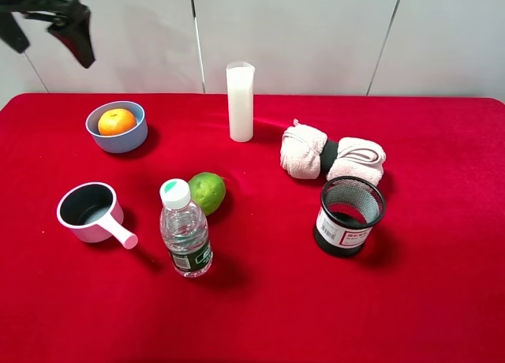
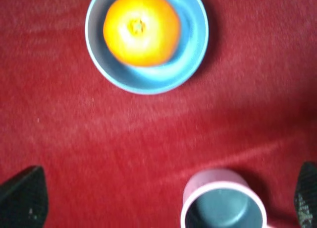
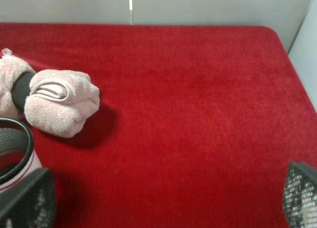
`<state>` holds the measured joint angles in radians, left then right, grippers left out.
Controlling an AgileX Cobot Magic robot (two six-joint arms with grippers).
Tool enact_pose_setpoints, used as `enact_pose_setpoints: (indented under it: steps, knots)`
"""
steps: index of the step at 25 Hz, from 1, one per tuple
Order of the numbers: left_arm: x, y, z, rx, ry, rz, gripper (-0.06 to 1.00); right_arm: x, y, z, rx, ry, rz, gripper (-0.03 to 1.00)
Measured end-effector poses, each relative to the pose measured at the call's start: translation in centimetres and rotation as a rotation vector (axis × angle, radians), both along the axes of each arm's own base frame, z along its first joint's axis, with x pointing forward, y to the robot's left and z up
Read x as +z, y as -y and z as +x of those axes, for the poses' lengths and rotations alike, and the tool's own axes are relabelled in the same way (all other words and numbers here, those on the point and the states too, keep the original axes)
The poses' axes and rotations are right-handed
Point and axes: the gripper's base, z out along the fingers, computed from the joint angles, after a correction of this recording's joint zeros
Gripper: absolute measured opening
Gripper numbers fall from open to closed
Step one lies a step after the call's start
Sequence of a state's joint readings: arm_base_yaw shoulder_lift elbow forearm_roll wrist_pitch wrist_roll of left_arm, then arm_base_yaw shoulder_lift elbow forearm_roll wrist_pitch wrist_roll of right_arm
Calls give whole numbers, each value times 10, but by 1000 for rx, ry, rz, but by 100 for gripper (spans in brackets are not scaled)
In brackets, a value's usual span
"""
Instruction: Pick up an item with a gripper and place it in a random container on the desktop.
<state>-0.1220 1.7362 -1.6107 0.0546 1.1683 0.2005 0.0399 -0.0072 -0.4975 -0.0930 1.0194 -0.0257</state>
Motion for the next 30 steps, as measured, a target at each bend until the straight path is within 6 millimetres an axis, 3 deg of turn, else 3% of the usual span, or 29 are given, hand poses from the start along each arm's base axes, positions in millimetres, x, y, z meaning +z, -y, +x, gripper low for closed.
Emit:
enact_pose_setpoints:
  steps: [8,15,22,30]
  knots:
    - [29,-9,-76,-55,57,6,99,0,0,0,0,0,0,69]
    - [45,-9,-148,-76,138,-101,99,0,0,0,0,0,0,69]
    - [47,-13,-217,-113,244,-153,99,0,0,0,0,0,0,69]
    - [23,-19,-290,-127,362,-189,99,0,0,0,0,0,0,69]
